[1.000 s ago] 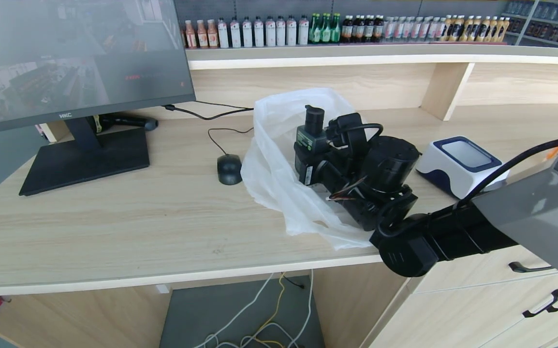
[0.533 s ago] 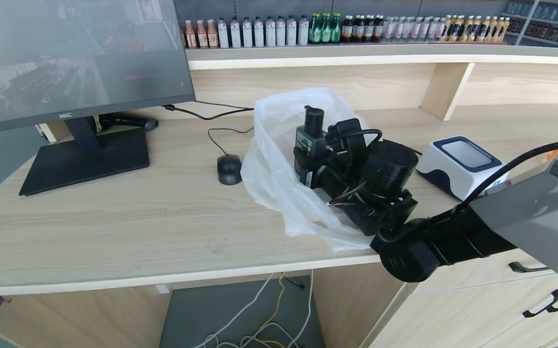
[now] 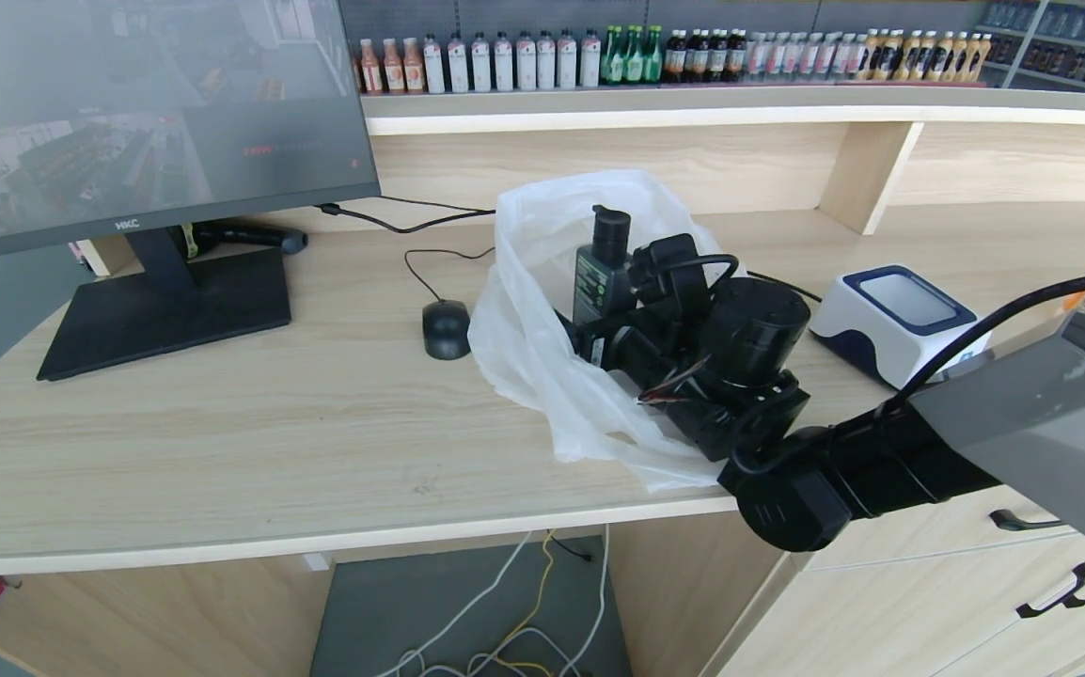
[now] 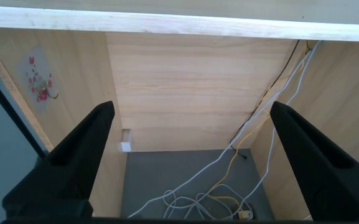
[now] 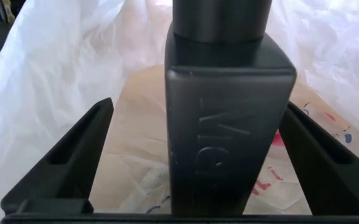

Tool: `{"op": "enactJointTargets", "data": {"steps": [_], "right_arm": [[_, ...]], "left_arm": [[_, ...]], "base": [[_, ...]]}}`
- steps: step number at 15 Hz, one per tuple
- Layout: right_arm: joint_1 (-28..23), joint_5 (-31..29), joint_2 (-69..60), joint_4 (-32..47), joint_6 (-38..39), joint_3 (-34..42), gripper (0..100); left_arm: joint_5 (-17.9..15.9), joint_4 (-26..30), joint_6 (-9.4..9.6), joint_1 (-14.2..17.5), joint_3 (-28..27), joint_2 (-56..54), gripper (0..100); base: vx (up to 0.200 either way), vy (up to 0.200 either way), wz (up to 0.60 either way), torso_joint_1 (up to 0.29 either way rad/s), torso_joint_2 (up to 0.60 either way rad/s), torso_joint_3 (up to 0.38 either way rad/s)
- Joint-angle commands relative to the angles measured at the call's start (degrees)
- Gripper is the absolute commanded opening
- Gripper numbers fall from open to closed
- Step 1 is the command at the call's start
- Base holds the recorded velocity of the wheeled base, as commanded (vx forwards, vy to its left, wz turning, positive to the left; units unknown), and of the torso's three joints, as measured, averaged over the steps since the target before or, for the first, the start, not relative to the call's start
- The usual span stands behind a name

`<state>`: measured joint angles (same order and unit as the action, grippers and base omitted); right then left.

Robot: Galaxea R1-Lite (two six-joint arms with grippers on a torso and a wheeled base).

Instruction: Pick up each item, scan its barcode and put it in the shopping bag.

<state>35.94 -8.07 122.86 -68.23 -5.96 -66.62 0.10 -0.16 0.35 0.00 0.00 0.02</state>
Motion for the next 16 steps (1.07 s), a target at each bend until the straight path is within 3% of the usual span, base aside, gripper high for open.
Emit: {"op": "enactJointTargets", "data": {"steps": [1,10,13,16], "right_arm": [[0.0,0.0,-0.3,-0.8,0.0,0.2,100],[0.0,0.0,-3.5,-1.6,-0.2,0.3,100],[1.7,0.0,-7.5,-1.7,-0.1,2.5,100],[2.2,-0.1,-12.4,-7.8,-0.3,9.1,100]], "left_arm": [[0.0,0.0,0.00,0.0,0.0,0.0,100],[0.0,0.0,0.00,0.0,0.0,0.0,100],[0.0,0.0,0.00,0.0,0.0,0.0,100],[0.0,0.0,0.00,0.0,0.0,0.0,100]], "base": [[0.000,0.000,0.00,0.000,0.00,0.000],[0.000,0.000,0.00,0.000,0.00,0.000],[0.000,0.000,0.00,0.000,0.00,0.000],[0.000,0.000,0.00,0.000,0.00,0.000]]}}
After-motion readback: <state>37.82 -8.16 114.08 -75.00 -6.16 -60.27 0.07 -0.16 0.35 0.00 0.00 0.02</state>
